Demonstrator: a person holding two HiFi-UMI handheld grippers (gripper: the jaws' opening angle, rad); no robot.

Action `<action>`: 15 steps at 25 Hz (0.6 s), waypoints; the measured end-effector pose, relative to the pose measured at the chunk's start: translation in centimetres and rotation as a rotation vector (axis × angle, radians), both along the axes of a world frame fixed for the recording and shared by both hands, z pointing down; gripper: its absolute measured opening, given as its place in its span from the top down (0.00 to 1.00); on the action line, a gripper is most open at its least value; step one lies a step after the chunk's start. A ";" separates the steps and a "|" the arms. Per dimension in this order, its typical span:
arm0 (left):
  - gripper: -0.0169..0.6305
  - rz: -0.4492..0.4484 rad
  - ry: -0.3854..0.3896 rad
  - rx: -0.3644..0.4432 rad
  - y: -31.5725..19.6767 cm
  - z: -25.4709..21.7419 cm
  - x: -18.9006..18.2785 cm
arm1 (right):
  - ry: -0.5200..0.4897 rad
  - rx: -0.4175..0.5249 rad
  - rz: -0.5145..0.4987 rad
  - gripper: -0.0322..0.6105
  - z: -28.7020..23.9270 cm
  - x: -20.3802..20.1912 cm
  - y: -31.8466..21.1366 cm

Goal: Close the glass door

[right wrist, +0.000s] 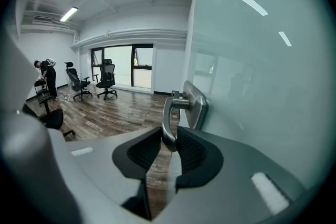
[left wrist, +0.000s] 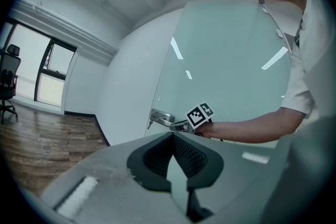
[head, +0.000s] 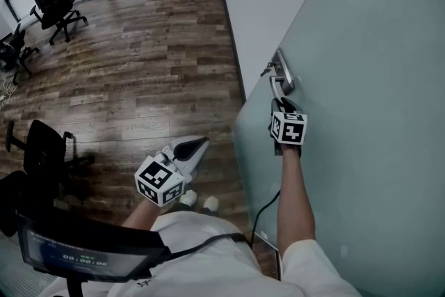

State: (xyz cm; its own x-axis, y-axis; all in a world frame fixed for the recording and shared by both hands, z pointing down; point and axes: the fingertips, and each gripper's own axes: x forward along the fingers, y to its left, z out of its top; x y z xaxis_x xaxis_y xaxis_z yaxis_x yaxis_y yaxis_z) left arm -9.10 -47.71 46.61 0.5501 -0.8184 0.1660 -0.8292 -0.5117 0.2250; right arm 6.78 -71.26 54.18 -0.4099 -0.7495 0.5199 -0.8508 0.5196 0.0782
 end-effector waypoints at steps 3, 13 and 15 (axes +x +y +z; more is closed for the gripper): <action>0.97 0.002 -0.002 0.000 -0.1 -0.1 0.0 | 0.001 -0.004 -0.018 0.80 0.1 -0.8 0.3; 0.97 -0.003 -0.015 0.005 0.3 0.5 -1.1 | -0.013 0.003 -0.089 0.79 1.2 -4.1 2.7; 0.97 0.003 -0.015 0.011 0.5 0.7 -1.3 | -0.017 0.001 -0.101 0.79 1.5 -4.5 3.4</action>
